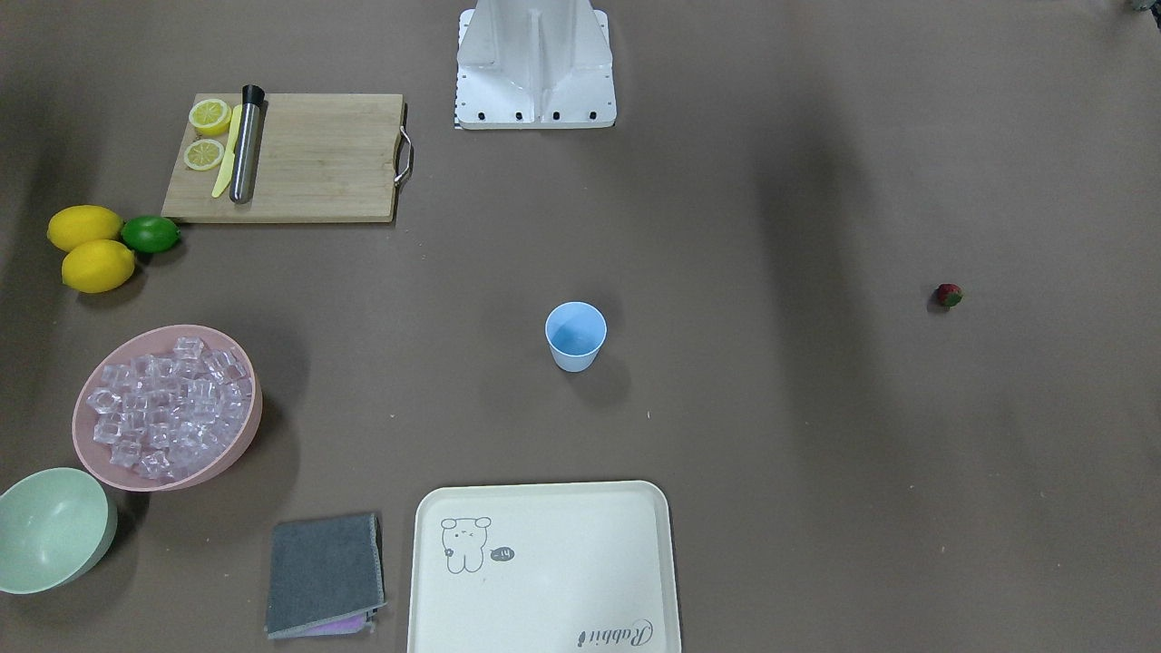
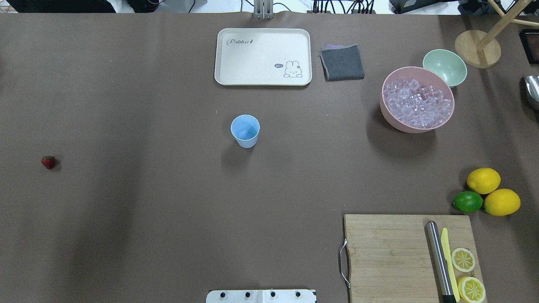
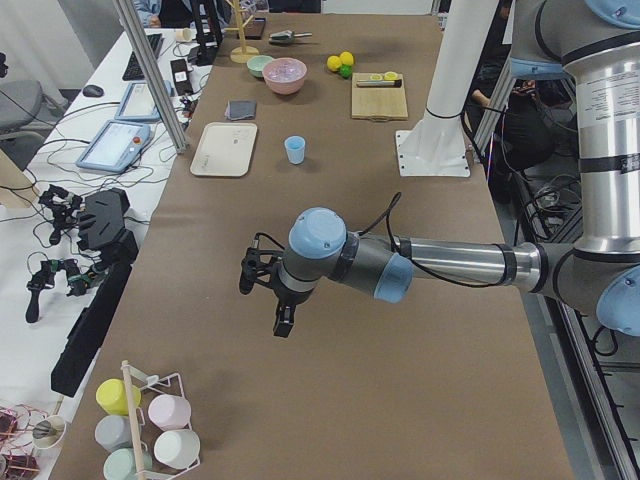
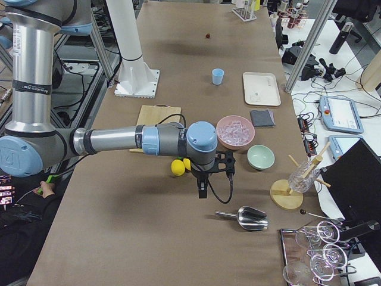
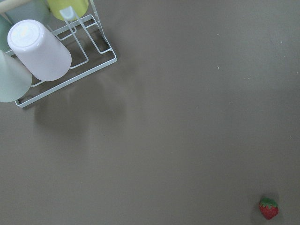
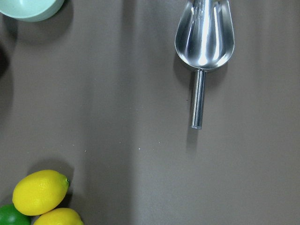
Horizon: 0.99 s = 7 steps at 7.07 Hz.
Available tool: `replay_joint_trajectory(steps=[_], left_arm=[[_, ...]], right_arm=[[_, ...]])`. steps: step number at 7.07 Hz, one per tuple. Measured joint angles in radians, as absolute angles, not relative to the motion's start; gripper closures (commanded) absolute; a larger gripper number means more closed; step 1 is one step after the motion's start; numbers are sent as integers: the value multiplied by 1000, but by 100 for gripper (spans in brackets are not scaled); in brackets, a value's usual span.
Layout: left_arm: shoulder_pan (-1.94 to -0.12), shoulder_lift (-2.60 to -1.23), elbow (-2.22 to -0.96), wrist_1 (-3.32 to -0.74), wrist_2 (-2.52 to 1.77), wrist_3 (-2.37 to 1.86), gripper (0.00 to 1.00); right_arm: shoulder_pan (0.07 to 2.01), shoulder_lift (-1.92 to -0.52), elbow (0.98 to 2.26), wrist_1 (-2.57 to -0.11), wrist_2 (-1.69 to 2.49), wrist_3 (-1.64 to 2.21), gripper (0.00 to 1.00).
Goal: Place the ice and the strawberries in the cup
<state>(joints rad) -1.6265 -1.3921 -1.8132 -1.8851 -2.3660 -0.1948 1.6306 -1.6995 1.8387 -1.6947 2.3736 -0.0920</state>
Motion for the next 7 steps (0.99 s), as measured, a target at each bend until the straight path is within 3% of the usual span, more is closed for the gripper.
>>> replay_joint_trajectory(steps=[7], left_arm=[[-1624, -1394, -1810, -1884, -2365, -195, 2]], right_arm=[[1632, -1695, 1840, -1690, 2363, -92, 1]])
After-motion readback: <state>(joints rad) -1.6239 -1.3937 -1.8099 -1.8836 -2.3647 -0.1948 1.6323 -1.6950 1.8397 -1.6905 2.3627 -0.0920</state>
